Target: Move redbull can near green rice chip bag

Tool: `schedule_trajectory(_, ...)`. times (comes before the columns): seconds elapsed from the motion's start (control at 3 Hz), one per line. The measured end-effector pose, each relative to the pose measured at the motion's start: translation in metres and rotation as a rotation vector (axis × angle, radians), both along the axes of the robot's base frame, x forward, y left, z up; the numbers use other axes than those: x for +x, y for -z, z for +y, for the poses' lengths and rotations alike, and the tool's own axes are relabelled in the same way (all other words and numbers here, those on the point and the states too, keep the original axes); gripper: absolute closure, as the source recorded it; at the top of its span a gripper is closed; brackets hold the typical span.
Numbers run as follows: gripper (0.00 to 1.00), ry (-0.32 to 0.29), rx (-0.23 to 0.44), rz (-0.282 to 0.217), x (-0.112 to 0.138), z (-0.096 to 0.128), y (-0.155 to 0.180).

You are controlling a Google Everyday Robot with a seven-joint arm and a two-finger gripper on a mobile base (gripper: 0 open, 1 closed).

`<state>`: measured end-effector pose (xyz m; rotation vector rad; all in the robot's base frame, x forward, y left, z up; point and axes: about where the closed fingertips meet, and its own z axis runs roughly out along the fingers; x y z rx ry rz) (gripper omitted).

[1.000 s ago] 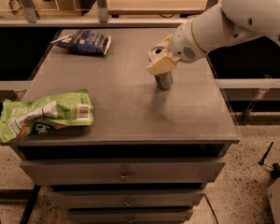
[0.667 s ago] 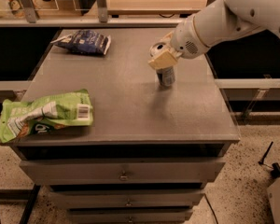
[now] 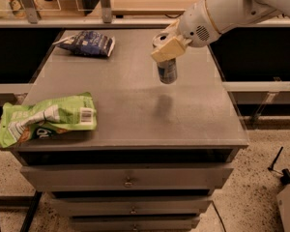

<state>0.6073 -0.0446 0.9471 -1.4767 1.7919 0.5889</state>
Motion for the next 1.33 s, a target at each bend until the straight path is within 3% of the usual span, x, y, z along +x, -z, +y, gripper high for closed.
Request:
schedule_trajectory(0.33, 1.0, -0.005, 0.039, 0.033, -0.012, 0.008, -0.001)
schedule_trajectory(0.67, 1.0, -0.014, 0.128, 0.11, -0.033, 0.025, 0.0)
schedule_trajectory(1.33, 1.0, -0.101, 0.219, 0.223, -0.081, 0.073, -0.003)
